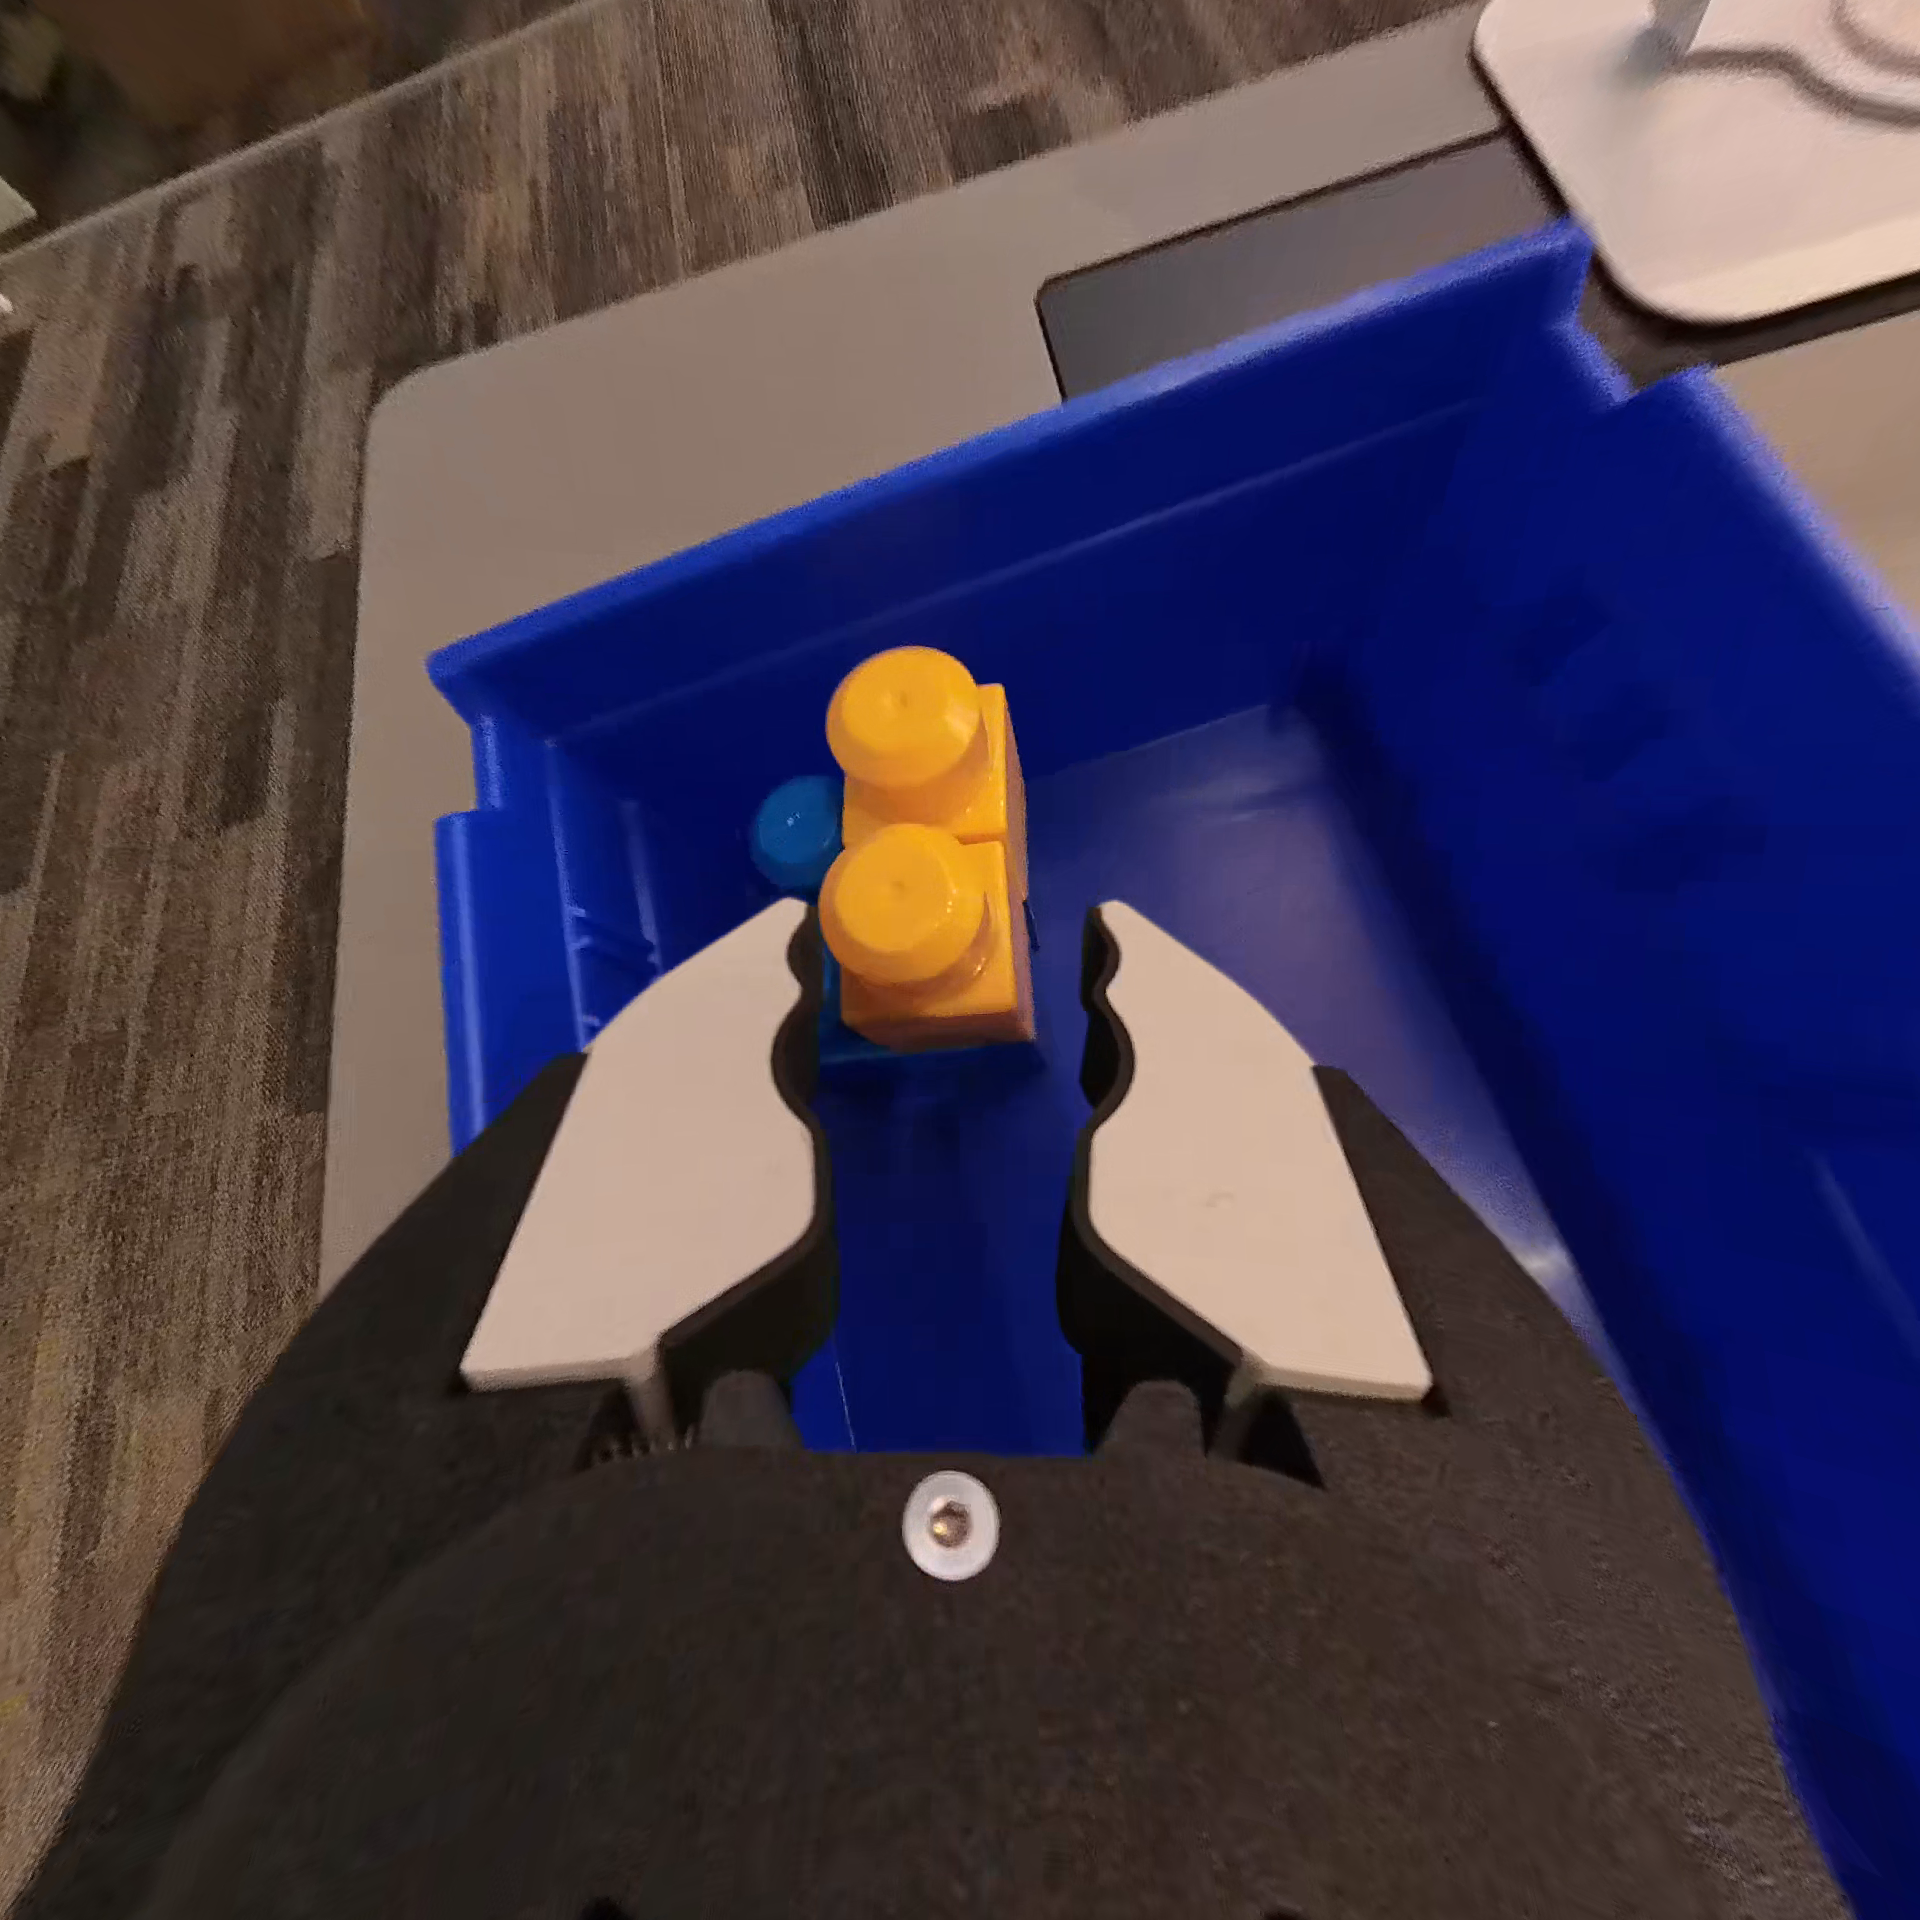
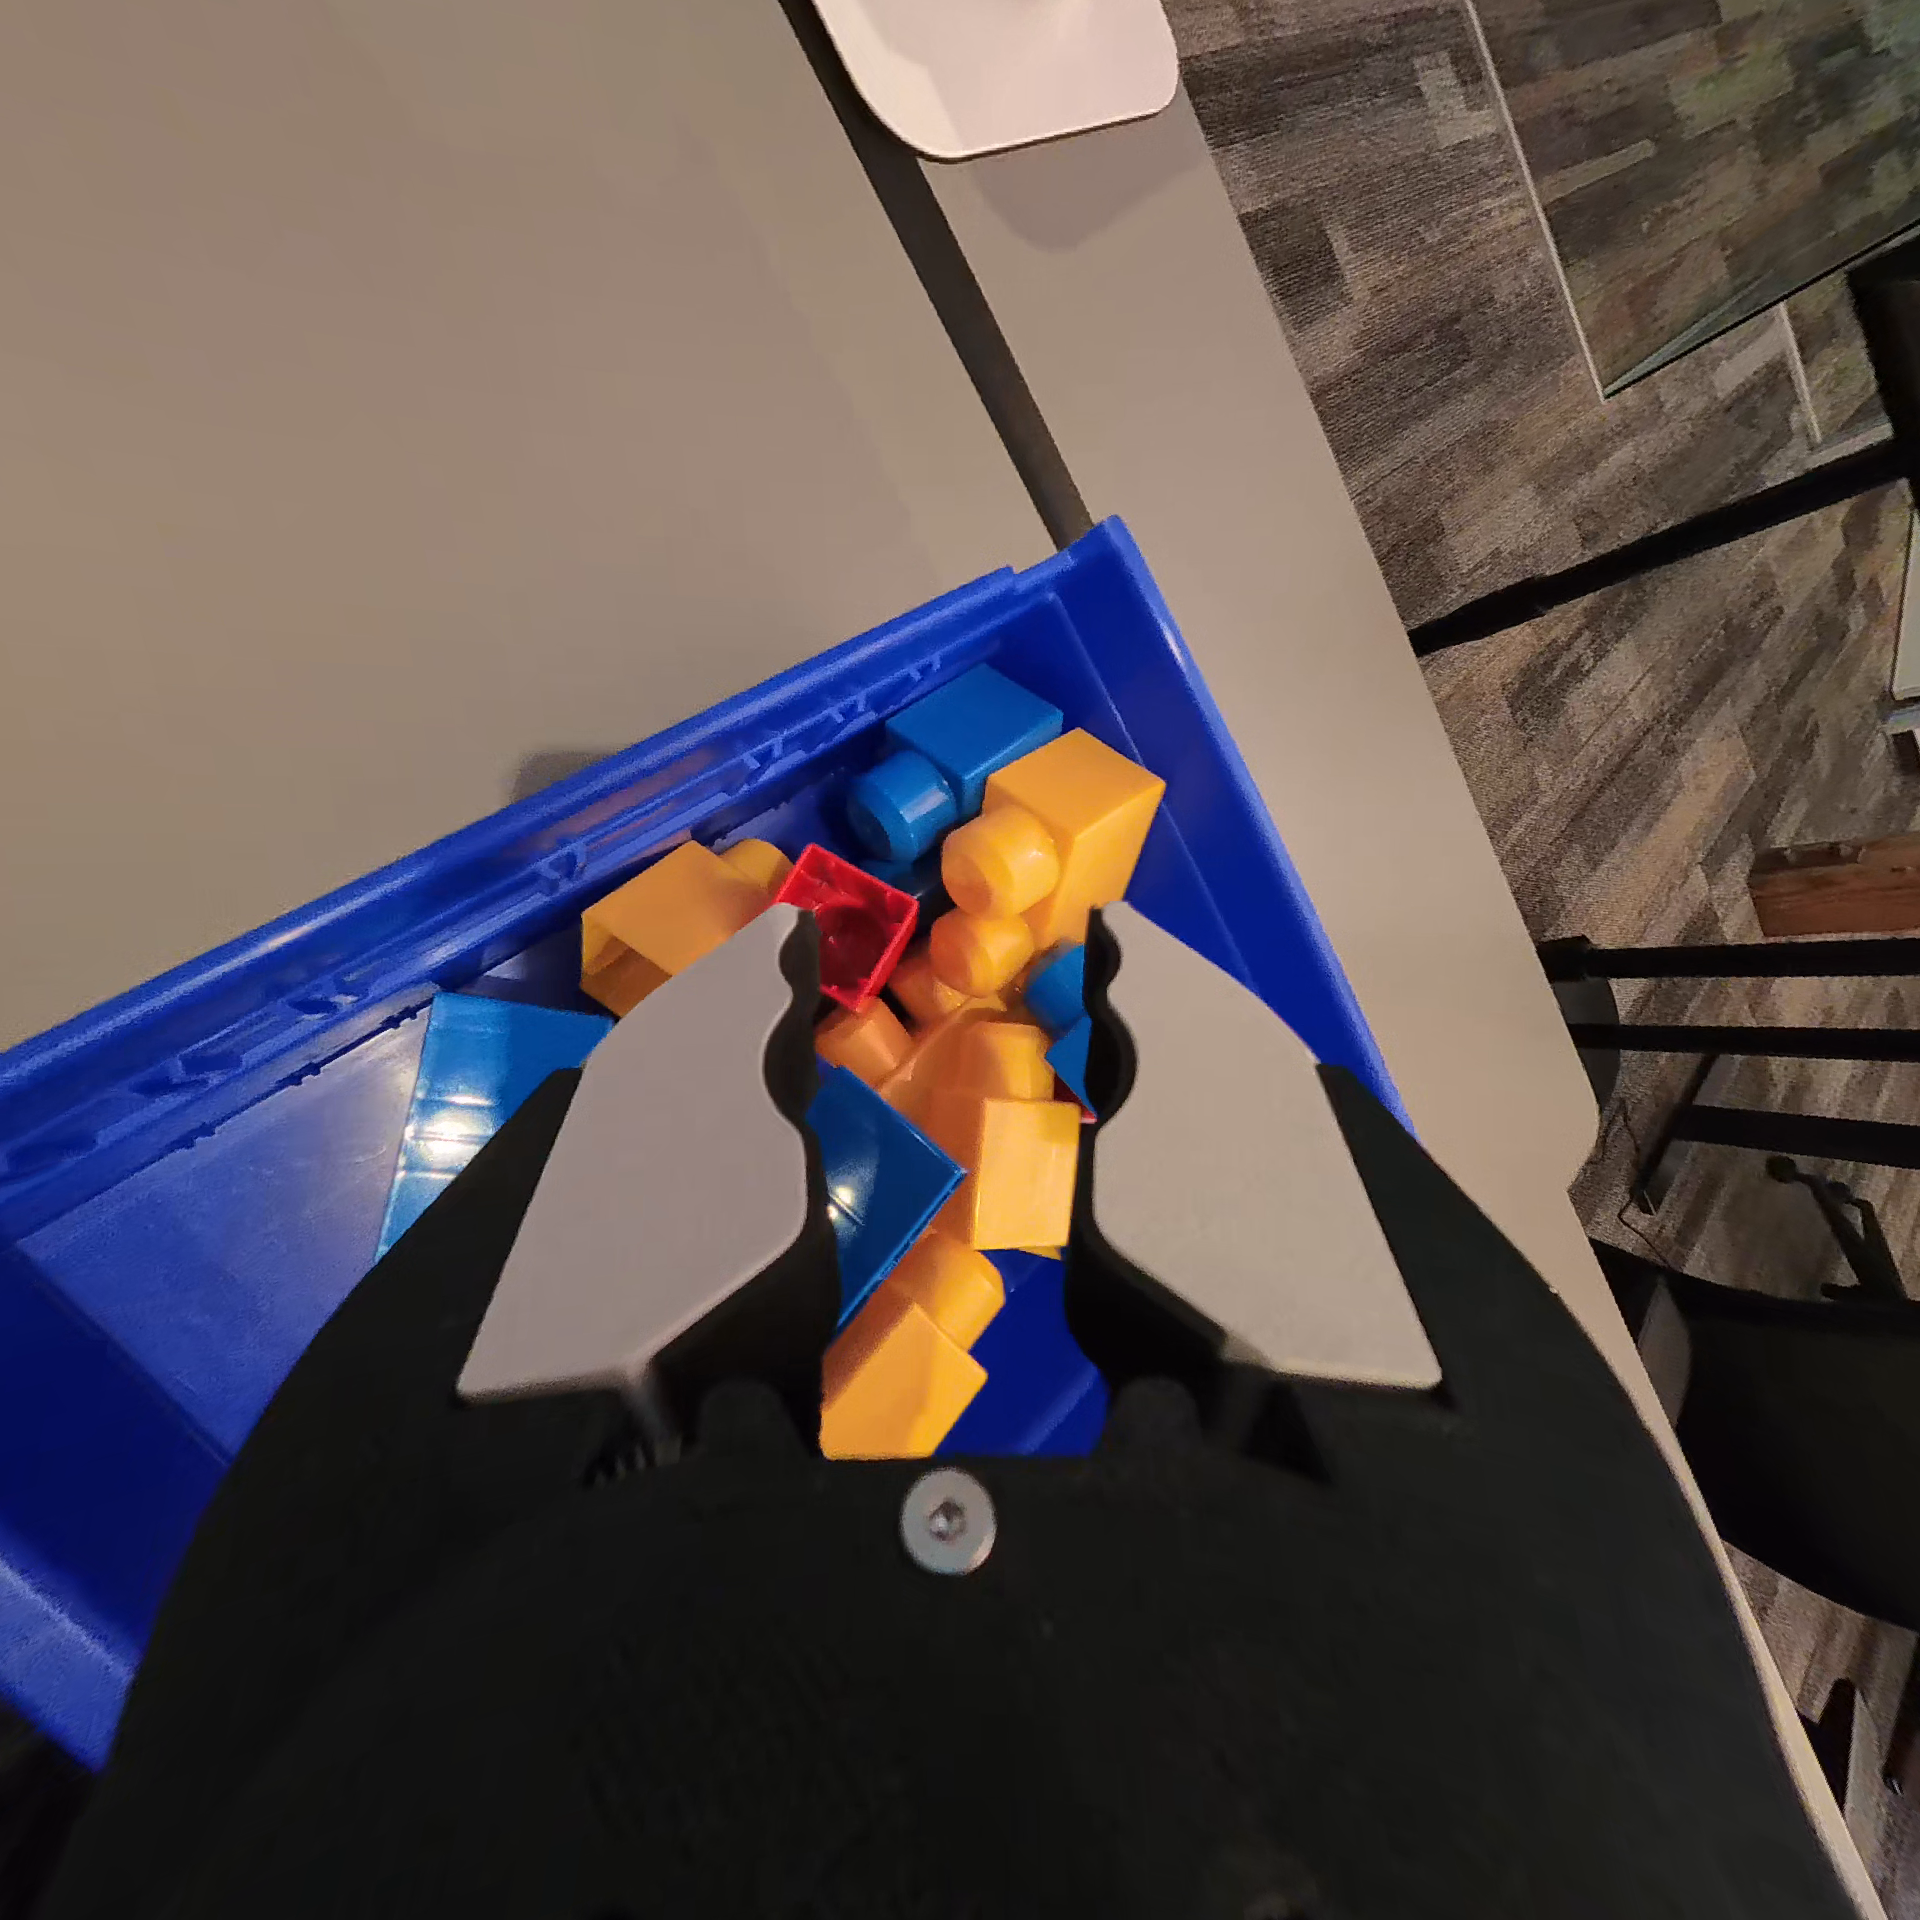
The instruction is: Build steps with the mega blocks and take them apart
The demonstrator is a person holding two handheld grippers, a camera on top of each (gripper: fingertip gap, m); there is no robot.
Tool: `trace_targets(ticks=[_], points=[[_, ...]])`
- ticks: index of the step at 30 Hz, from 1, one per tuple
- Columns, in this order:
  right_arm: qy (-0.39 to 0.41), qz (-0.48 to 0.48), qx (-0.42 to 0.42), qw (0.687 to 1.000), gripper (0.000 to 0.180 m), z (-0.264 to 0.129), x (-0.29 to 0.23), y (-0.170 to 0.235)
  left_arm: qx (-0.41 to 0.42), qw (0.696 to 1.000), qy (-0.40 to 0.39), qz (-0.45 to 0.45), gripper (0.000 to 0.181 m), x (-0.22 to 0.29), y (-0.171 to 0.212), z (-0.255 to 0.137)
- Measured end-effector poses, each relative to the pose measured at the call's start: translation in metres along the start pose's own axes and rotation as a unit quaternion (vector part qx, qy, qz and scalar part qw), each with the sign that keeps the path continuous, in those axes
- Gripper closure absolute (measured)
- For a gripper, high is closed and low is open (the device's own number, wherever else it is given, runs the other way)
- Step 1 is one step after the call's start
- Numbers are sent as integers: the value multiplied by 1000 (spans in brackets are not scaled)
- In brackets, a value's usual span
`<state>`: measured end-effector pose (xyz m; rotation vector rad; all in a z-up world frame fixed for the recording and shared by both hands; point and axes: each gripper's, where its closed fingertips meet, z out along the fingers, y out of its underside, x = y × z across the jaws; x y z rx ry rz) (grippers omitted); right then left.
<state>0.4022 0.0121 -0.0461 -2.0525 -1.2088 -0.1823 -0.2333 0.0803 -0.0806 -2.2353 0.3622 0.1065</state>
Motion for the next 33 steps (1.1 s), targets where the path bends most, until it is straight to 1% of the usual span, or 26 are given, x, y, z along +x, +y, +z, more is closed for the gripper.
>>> trace_targets(ticks=[3, 5, 7, 8, 10, 12, 14, 15, 17, 18, 19, 21, 22, 24, 26, 28, 29, 30, 31, 32, 33], points=[[-4, -8, -9, 1000, 130, 5, -4, 1, -50, 998, -17, 17, 137, -3, 17, 10], [-6, -13, -12, 1000, 129, 7, -6, 0, -53, 997, -44, 33, 141, -9, 18, 11], [-9, -17, -12, 1000, 130, 7, -8, -2, -78, 995, -42, 33, 141, -10, 20, 2], [-8, -20, -12, 1000, 130, 7, -9, -3, -78, 995, -45, 31, 141, -13, 16, -8], [-3, -24, -7, 1000, 130, 4, -9, -7, -47, 997, -49, 26, 141, -14, -4, -36], [9, -27, 10, 1000, 130, 0, -8, -17, 10, 999, -46, 18, 142, -9, -34, -74], [32, -34, 50, 998, 130, -8, -8, -40, 99, 995, -1, 8, 142, 19, -74, -117], [45, -41, 82, 995, 130, -14, -10, -57, 153, 987, 44, 0, 142, 43, -95, -137], [47, -63, 182, 980, 130, -28, -32, -105, 241, 955, 172, -14, 142, 105, -130, -172], [34, -75, 246, 966, 125, -39, -53, -133, 270, 930, 246, -22, 142, 140, -143, -187], [16, -82, 308, 948, 116, -49, -76, -158, 288, 901, 322, -32, 142, 175, -152, -200], [-4, -83, 389, 917, 106, -66, -114, -195, 282, 841, 459, -59, 142, 240, -157, -218], [-4, -84, 411, 908, 100, -71, -128, -206, 271, 815, 507, -74, 142, 265, -157, -222], [15, -88, 444, 892, 94, -78, -146, -219, 248, 779, 567, -100, 142, 306, -154, -224], [34, -87, 475, 875, 94, -87, -155, -227, 226, 758, 602, -111, 142, 338, -148, -222], [50, -81, 495, 864, 95, -93, -159, -230, 205, 724, 647, -123, 142, 361, -141, -227], [67, -76, 496, 863, 101, -94, -156, -230, 194, 708, 667, -127, 142, 369, -139, -230], [79, -72, 498, 861, 118, -95, -152, -228, 181, 701, 677, -131, 142, 374, -137, -230], [75, -67, 504, 858, 140, -97, -150, -227, 185, 691, 685, -135, 142, 374, -138, -232], [53, -54, 506, 859, 140, -98, -149, -227, 199, 684, 690, -131, 142, 371, -141, -235], [9, -30, 505, 862, 140, -99, -149, -227, 219, 681, 688, -123, 136, 367, -144, -237]])
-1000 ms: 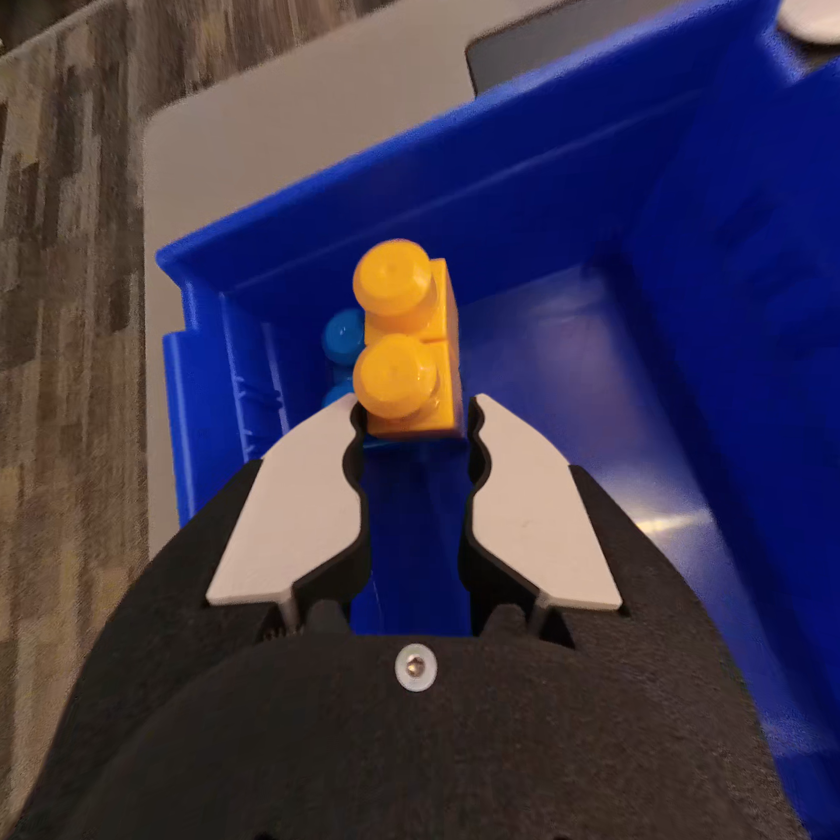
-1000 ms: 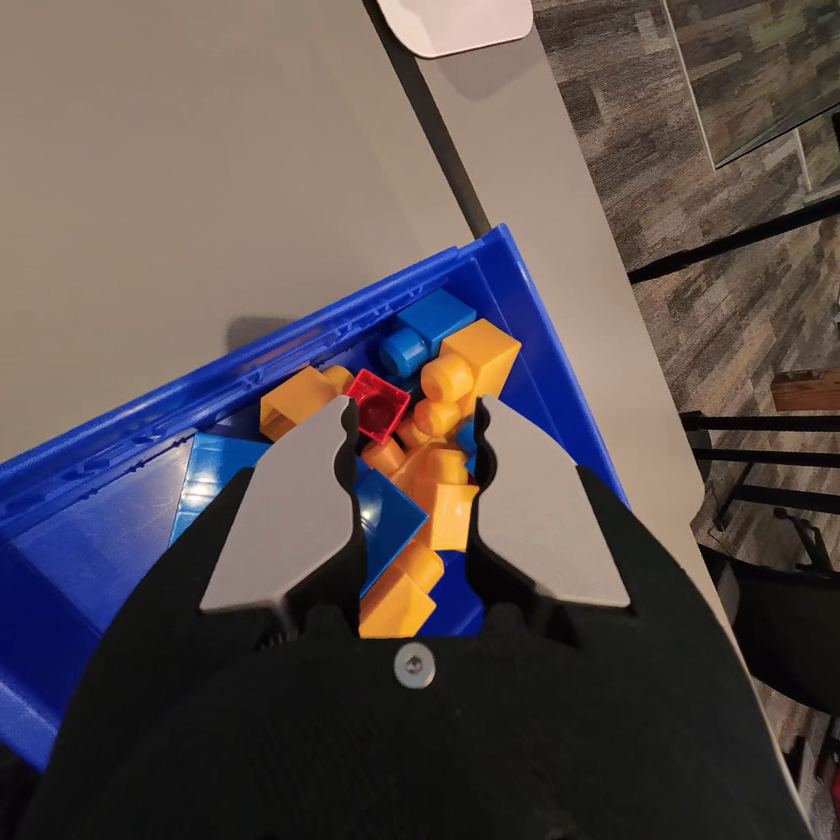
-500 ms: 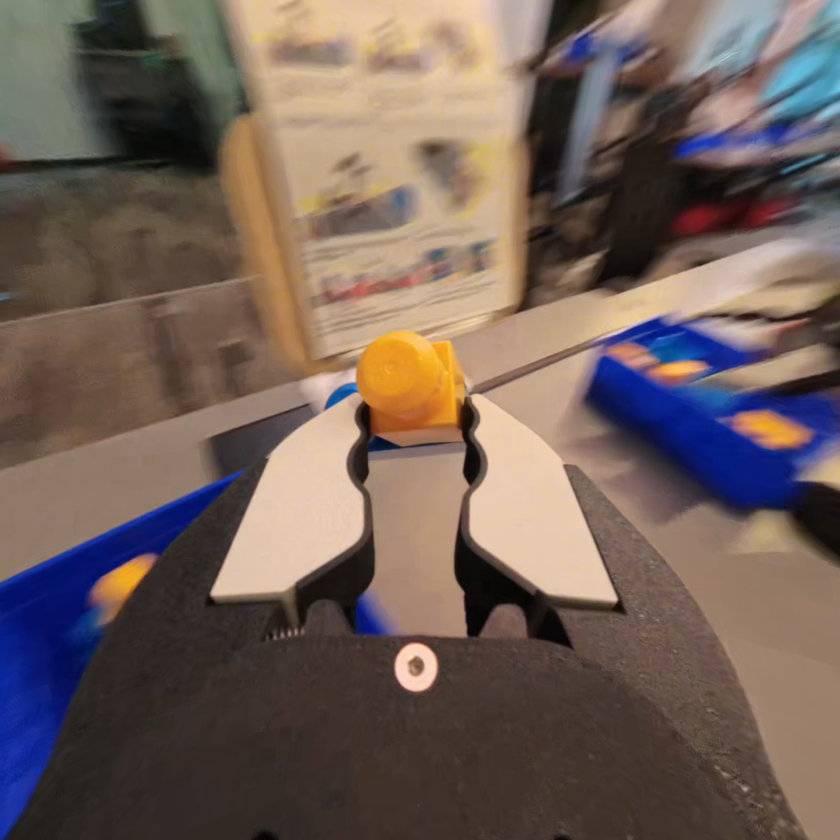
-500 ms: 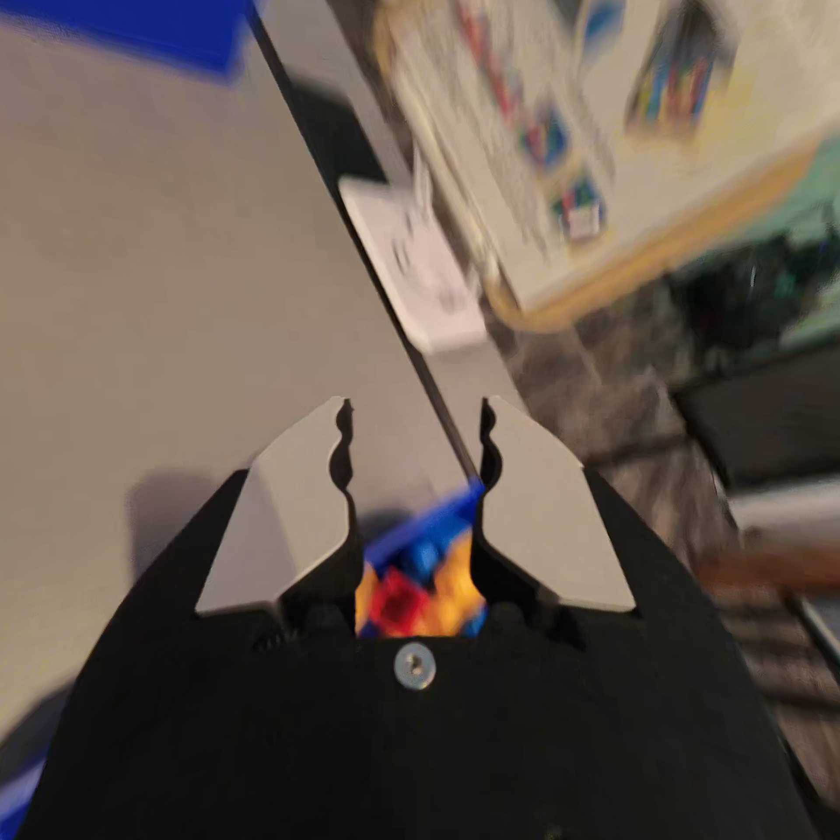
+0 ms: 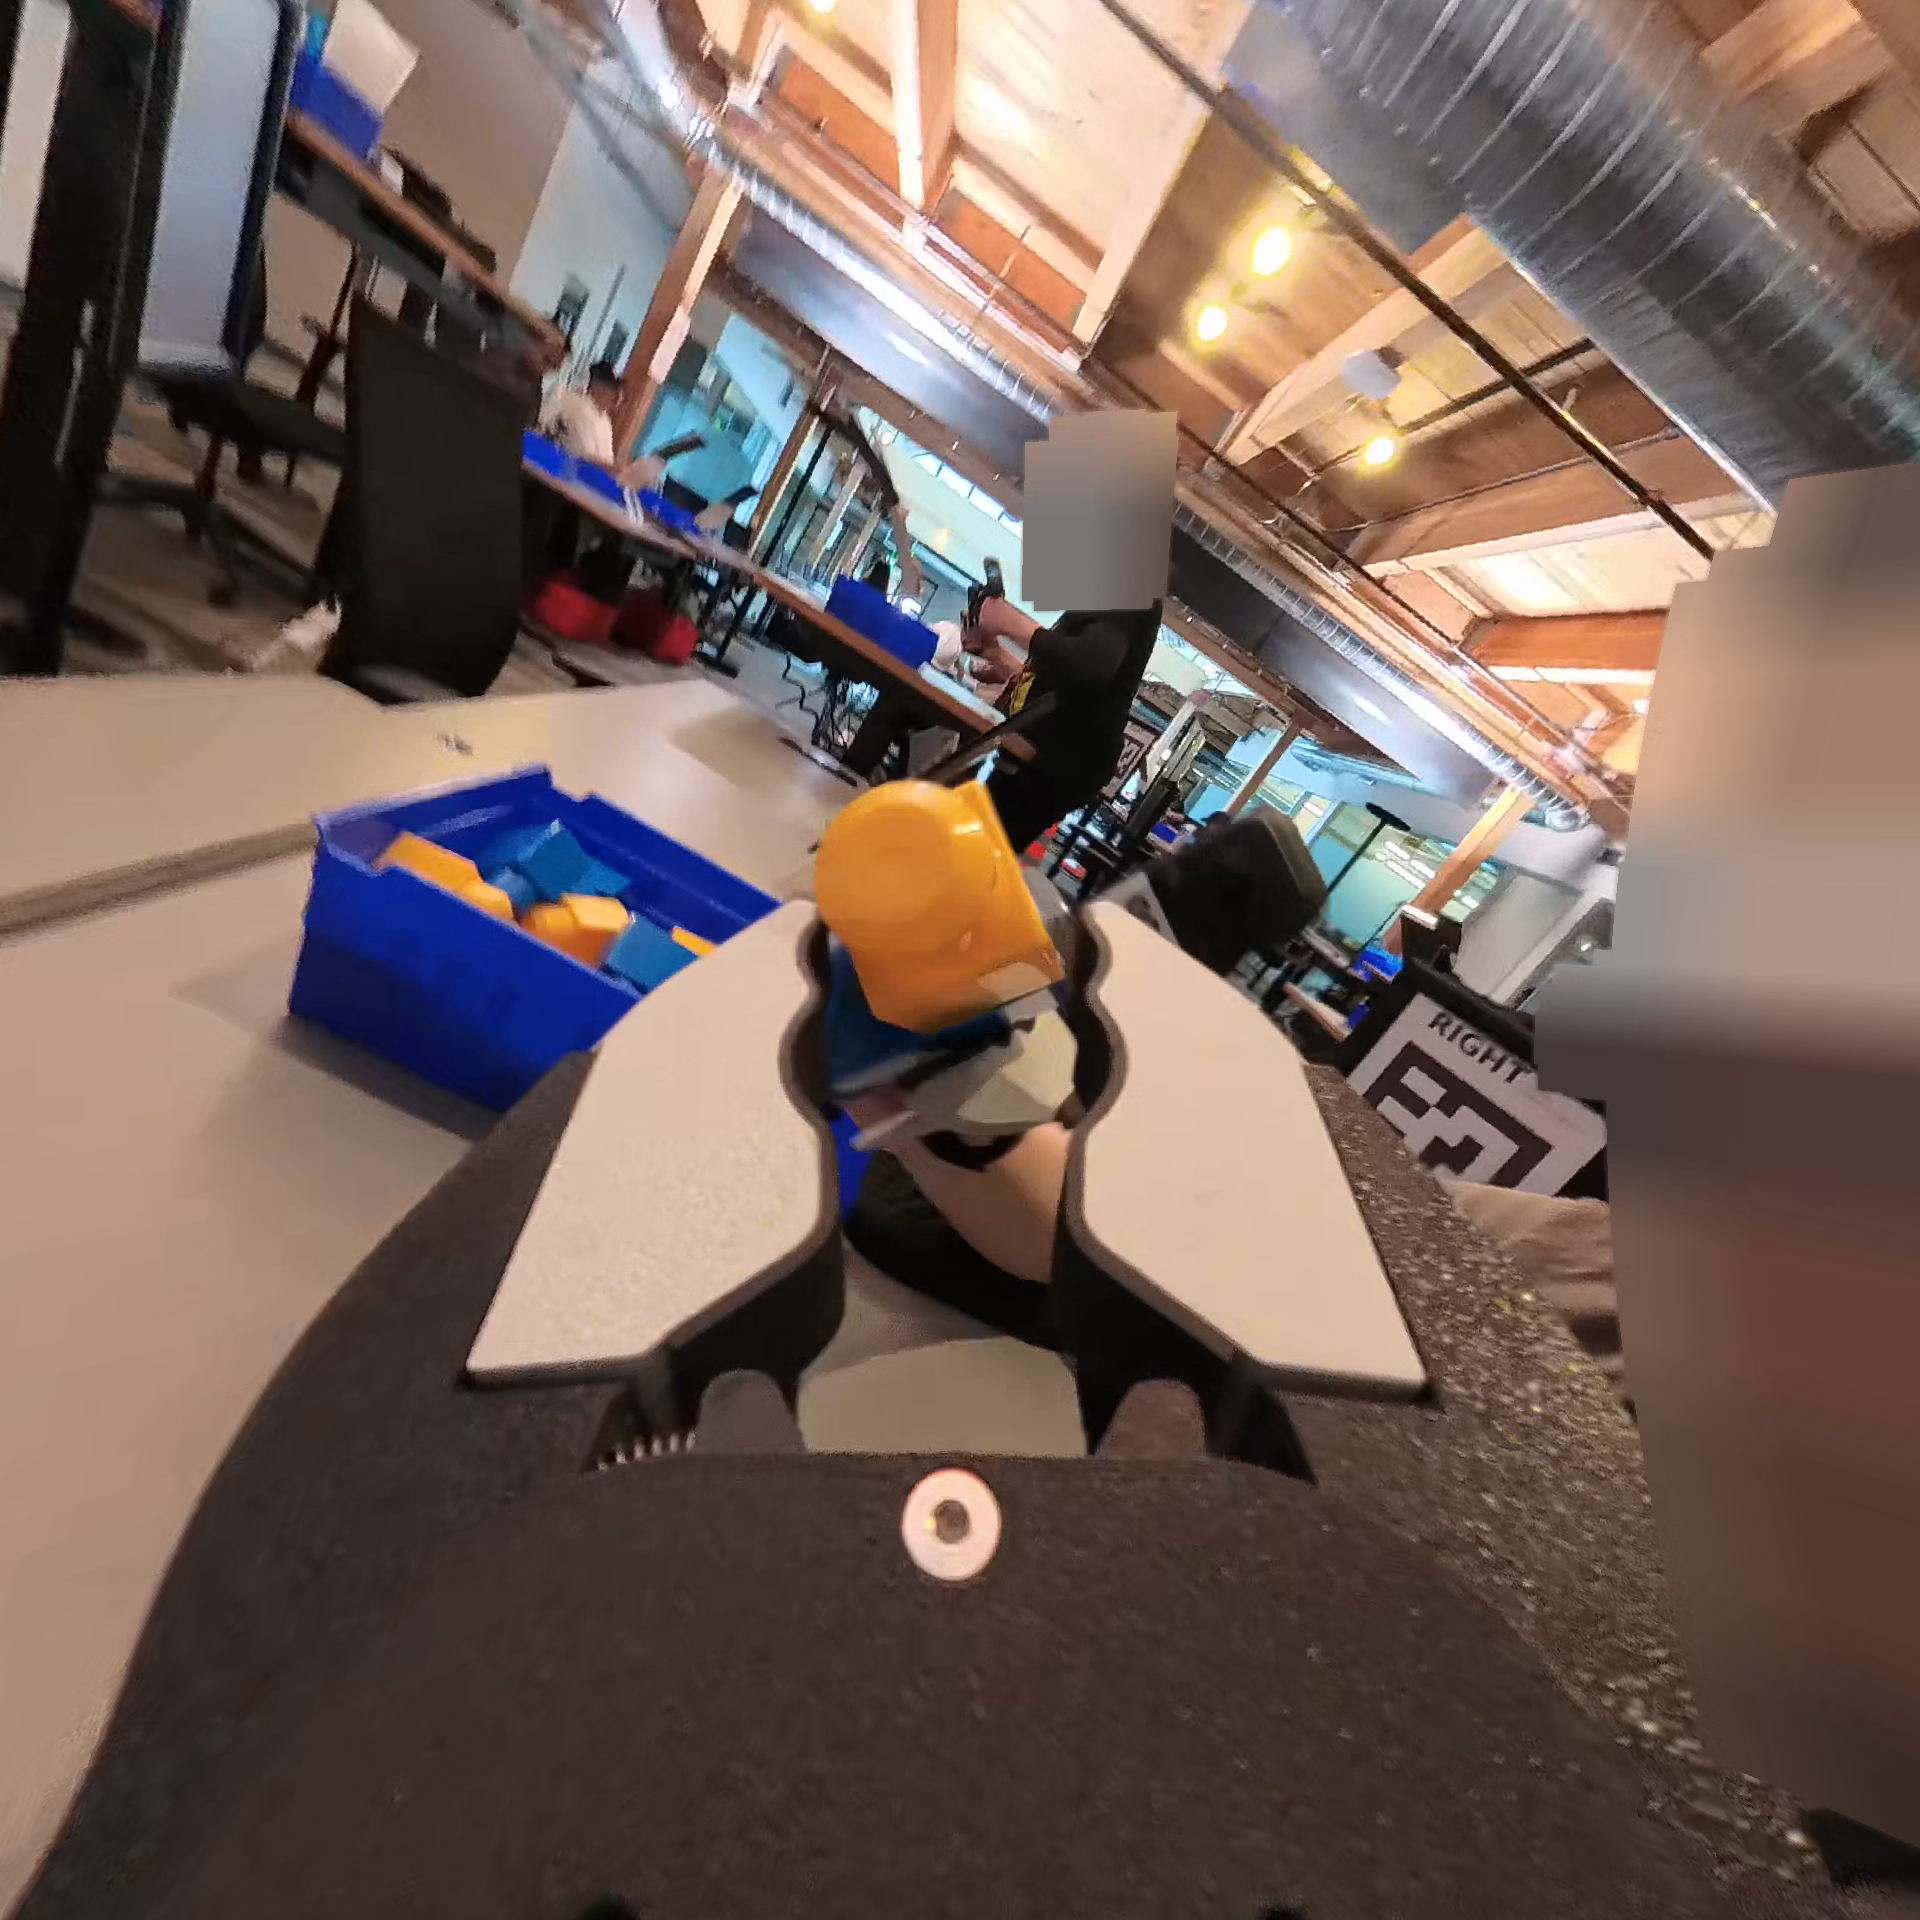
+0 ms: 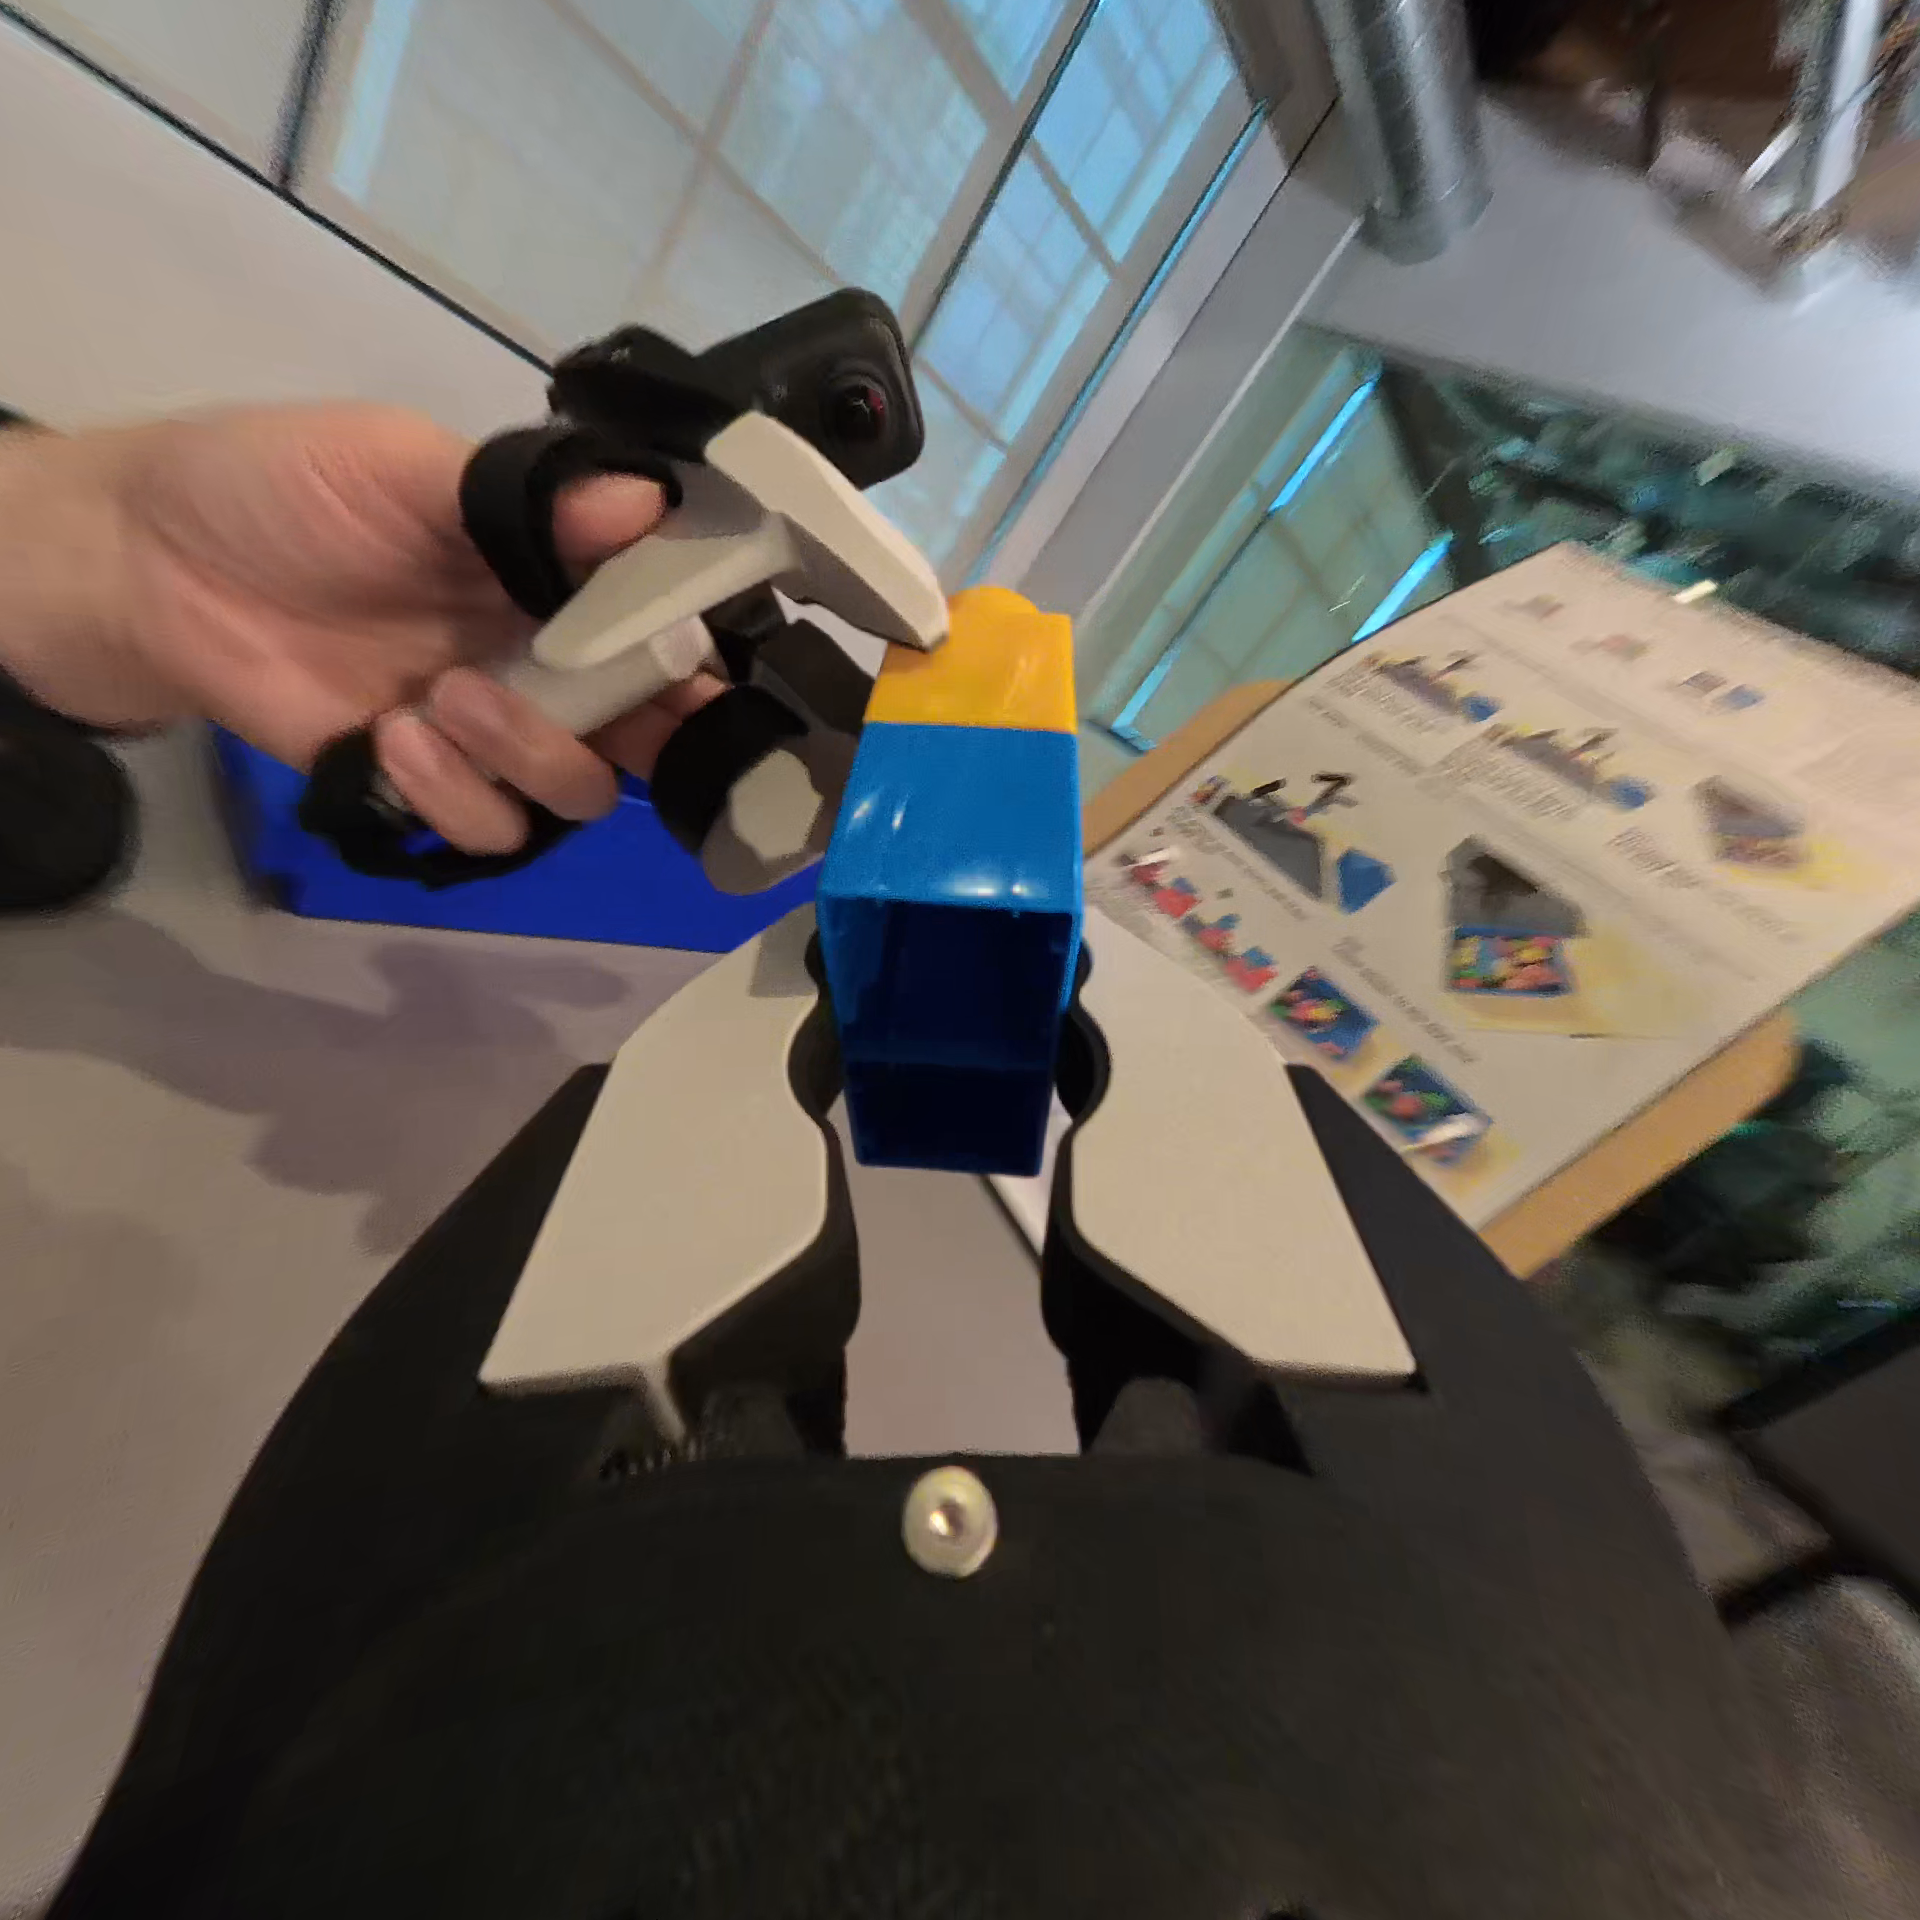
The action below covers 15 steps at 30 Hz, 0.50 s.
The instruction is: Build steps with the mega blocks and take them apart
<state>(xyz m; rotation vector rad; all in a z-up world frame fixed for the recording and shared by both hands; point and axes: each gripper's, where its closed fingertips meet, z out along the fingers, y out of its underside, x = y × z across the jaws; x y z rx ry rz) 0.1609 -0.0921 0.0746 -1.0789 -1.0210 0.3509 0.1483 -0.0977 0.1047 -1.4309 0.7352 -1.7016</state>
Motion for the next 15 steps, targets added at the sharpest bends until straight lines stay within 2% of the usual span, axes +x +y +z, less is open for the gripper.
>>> trace_targets(ticks=[2, 4, 6, 8, 11, 14, 15], points=[[-86, 143, 16, 986, 141, -2, -3, -8, 11, 998, -8, 65, 120, 2, -9, -5], [-178, 290, 34, 940, 141, -6, -7, -18, -2, 990, -34, 135, 115, 0, -8, -9], [-246, 370, 42, 895, 141, -10, -11, -22, -27, 984, -34, 170, 117, 5, 0, -6], [-277, 393, 30, 876, 141, -10, -17, -18, -46, 984, -16, 173, 122, 11, 10, 0], [-317, 394, 9, 863, 141, -9, -32, -13, -59, 984, 1, 169, 144, 13, 20, 6], [-336, 394, 11, 856, 141, -13, -33, -16, -70, 979, 2, 193, 144, 19, 17, 4], [-338, 391, 11, 856, 141, -17, -29, -18, -40, 978, -4, 205, 144, 24, 3, -1]])
